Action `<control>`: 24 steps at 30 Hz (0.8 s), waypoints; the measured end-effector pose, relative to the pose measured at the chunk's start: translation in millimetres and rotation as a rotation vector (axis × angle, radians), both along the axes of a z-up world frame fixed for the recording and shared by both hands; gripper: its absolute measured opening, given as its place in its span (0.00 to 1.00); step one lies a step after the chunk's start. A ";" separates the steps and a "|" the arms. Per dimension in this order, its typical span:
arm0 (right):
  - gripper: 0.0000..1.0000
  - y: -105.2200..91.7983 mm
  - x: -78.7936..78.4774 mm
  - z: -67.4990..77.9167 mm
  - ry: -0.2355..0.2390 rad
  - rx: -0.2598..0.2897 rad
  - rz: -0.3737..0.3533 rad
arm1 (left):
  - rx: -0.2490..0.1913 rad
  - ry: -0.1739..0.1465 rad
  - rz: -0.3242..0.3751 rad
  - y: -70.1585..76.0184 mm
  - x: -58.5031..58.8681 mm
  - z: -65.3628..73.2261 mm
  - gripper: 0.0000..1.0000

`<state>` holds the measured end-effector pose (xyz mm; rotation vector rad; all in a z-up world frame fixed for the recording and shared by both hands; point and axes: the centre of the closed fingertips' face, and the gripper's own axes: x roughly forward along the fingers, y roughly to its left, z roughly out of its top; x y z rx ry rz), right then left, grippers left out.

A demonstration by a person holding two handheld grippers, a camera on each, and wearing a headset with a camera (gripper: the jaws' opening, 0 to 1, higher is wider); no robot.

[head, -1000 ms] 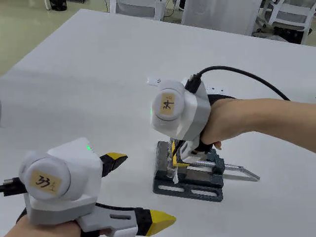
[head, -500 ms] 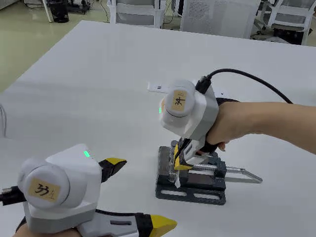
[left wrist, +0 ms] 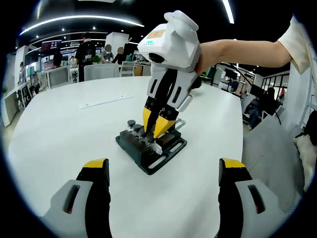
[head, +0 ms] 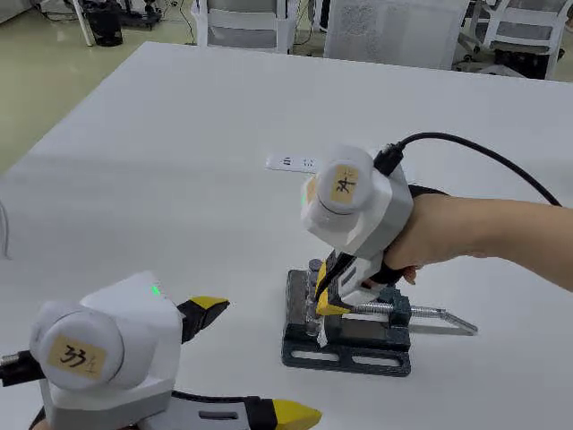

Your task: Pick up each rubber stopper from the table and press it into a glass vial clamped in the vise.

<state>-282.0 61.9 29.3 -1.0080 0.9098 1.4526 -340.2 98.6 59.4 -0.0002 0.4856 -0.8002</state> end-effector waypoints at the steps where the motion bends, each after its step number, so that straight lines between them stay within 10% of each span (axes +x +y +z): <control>1: 0.08 -0.1 0.0 0.1 0.007 0.008 -0.012 | 0.000 0.000 -0.001 -0.1 0.1 -0.1 0.90; 24: 0.72 -41.9 -8.9 2.0 -0.011 0.286 -0.274 | -0.012 -0.013 0.005 -3.9 0.8 6.0 0.93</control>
